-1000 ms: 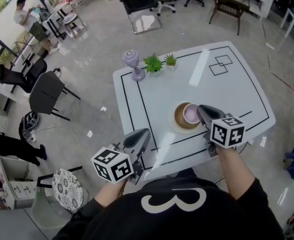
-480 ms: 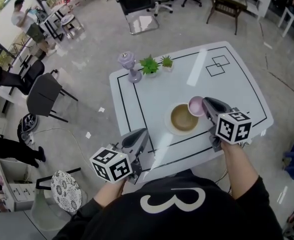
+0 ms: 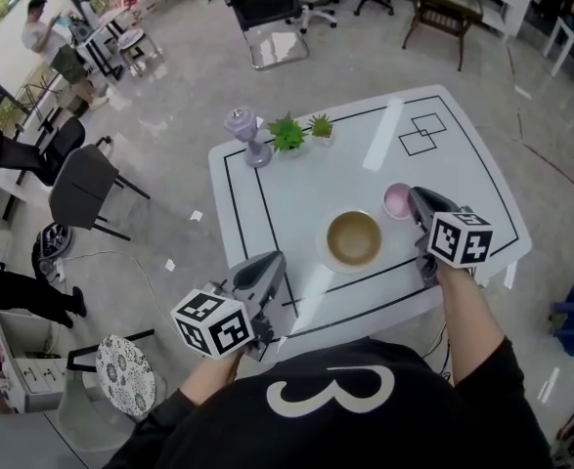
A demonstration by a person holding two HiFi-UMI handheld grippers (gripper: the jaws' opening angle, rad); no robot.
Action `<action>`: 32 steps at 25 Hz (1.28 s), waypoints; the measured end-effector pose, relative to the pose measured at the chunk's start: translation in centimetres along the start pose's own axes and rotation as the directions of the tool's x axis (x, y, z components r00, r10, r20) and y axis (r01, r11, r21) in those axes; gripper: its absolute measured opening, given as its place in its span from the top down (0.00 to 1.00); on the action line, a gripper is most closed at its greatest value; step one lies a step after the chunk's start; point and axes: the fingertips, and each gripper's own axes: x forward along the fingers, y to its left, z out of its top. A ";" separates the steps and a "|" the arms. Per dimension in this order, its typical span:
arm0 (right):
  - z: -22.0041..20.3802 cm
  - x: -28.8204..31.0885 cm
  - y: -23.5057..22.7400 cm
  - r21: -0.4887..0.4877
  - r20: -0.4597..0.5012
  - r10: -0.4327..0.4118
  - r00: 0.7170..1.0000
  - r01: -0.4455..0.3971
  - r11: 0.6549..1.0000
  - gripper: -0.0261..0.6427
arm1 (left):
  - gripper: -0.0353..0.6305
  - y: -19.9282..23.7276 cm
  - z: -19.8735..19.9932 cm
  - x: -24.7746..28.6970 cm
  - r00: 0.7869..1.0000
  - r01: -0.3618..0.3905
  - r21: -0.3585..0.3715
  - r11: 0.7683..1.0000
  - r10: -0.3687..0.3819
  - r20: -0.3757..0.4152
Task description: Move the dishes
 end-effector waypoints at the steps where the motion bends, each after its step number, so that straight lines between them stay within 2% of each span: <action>1: -0.2 0.3 -0.6 0.005 -0.004 -0.008 1.000 0.008 1.000 0.92 | 0.94 0.1 0.0 0.1 1.000 -0.002 -0.002 1.000 0.002 -0.001; 9: -1.0 1.8 -4.3 0.032 -0.026 -0.071 0.997 0.072 0.997 0.92 | 0.94 0.5 0.0 0.2 0.999 -0.032 -0.009 0.999 0.032 -0.005; 19: -2.1 2.8 -6.0 0.078 -0.058 -0.074 0.996 0.078 0.994 0.90 | 0.94 0.8 -0.3 0.3 0.999 -0.046 -0.013 0.999 0.046 -0.021; 23: -2.1 3.0 -6.1 0.089 -0.054 -0.066 0.996 0.071 0.993 0.84 | 0.94 1.0 -0.2 0.3 0.999 -0.047 -0.011 0.999 0.047 -0.019; 29: -1.5 2.5 -5.2 0.090 -0.031 -0.026 0.999 0.028 0.996 0.65 | 0.94 0.9 0.2 -0.3 0.999 -0.047 -0.006 0.999 0.047 -0.007; 32: -1.1 1.7 -4.7 0.083 -0.017 -0.018 1.000 0.019 0.996 0.59 | 0.94 0.9 0.1 -0.6 0.999 -0.046 -0.009 0.999 0.046 -0.004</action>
